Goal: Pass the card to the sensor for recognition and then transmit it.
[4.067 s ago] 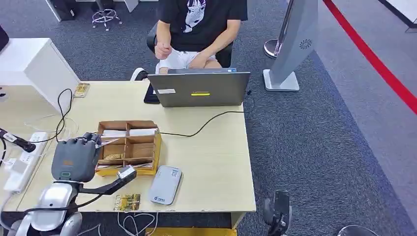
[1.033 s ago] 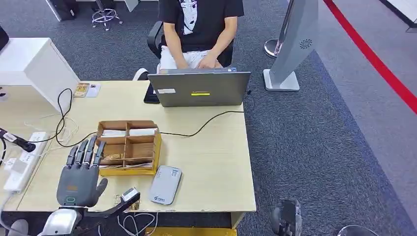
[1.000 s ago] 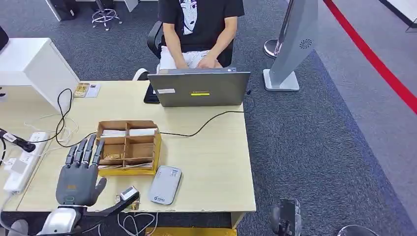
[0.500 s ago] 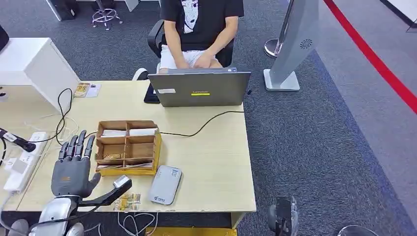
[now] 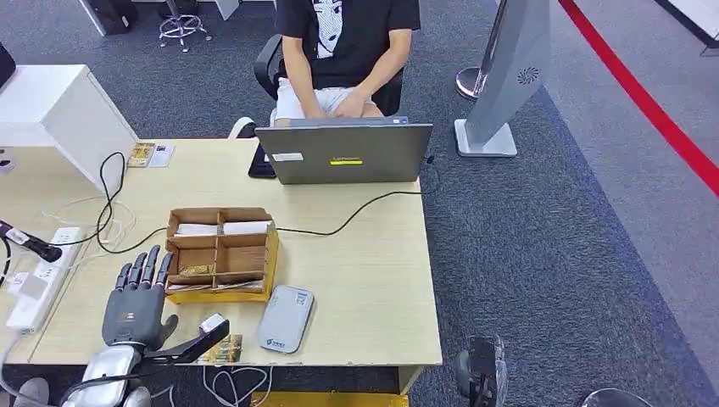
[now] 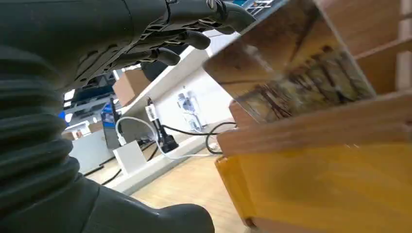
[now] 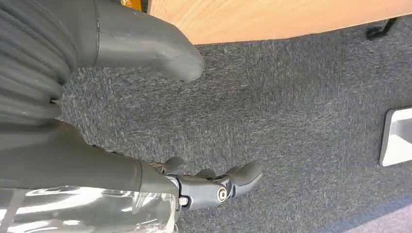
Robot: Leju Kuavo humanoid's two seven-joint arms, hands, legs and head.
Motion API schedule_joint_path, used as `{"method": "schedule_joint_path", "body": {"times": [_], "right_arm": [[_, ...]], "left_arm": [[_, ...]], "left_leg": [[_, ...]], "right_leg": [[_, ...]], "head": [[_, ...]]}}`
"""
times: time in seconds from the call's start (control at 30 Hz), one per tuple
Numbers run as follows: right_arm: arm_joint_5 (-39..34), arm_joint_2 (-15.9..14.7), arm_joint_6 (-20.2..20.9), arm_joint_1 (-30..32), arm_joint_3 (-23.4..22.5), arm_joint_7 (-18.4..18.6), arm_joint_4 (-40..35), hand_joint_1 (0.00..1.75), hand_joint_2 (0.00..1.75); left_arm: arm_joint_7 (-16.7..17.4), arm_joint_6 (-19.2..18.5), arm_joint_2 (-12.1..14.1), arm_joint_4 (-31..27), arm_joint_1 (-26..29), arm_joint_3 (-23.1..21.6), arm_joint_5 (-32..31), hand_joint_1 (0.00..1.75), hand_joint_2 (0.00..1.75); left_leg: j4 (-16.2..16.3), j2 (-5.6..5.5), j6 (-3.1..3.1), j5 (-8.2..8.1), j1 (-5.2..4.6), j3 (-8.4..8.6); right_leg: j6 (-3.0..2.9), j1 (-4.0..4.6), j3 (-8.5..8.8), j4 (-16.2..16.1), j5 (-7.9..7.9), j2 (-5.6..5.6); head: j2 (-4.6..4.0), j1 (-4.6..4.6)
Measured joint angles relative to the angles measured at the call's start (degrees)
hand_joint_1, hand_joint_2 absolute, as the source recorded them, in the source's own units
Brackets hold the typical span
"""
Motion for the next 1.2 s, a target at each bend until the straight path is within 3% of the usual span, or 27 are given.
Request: {"method": "schedule_joint_path", "body": {"times": [0.43, 0.53, 0.63, 0.67, 1.2], "right_arm": [[-0.07, 0.00, 0.00, 0.01, 0.04, 0.00, 0.00, 0.00, 1.75], [-0.11, 0.00, 0.00, -0.01, 0.17, 0.00, 0.00, 0.00, 1.75], [-0.65, 0.04, -0.04, -0.06, 0.35, 0.00, 0.02, 0.00, 1.75], [-0.63, 0.04, -0.11, -0.07, 0.35, 0.00, 0.04, 0.00, 1.75], [-0.74, 0.04, -0.17, -0.10, 0.35, 0.00, 0.13, 0.00, 1.75]], "left_arm": [[0.24, -0.04, 0.09, 0.37, -0.10, -0.55, 0.00, 0.00, 1.75], [0.63, -0.04, 0.39, 0.88, -0.37, -1.62, 0.00, 0.00, 1.75], [1.66, -0.79, 1.05, 0.79, -1.12, -6.20, 0.00, 0.00, 1.75], [2.34, -1.77, 1.31, -0.17, -1.25, -7.96, 0.00, 1.75, 1.75], [4.04, -3.04, 2.51, -2.07, -1.70, -9.40, 0.00, 1.75, 1.75]], "left_leg": [[0.00, 0.00, 0.00, 0.00, 0.00, 0.00], [0.00, 0.00, 0.00, 0.00, 0.00, 0.00], [0.00, 0.00, 0.00, 0.00, 0.00, 0.00], [0.00, 0.00, 0.00, 0.00, 0.00, 0.00], [0.00, -0.02, 0.00, 0.01, 0.00, 0.01]], "right_leg": [[0.00, 0.00, 0.00, 0.00, 0.00, 0.00], [0.00, 0.00, 0.00, 0.00, 0.00, 0.00], [0.00, 0.00, 0.01, 0.00, 0.00, 0.00], [0.00, 0.00, 0.01, 0.00, 0.00, 0.00], [0.00, 0.00, 0.03, 0.00, 0.00, -0.02]], "head": [[0.00, -0.02], [0.00, -0.02], [0.00, -0.02], [0.00, -0.02], [0.00, 0.02]]}}
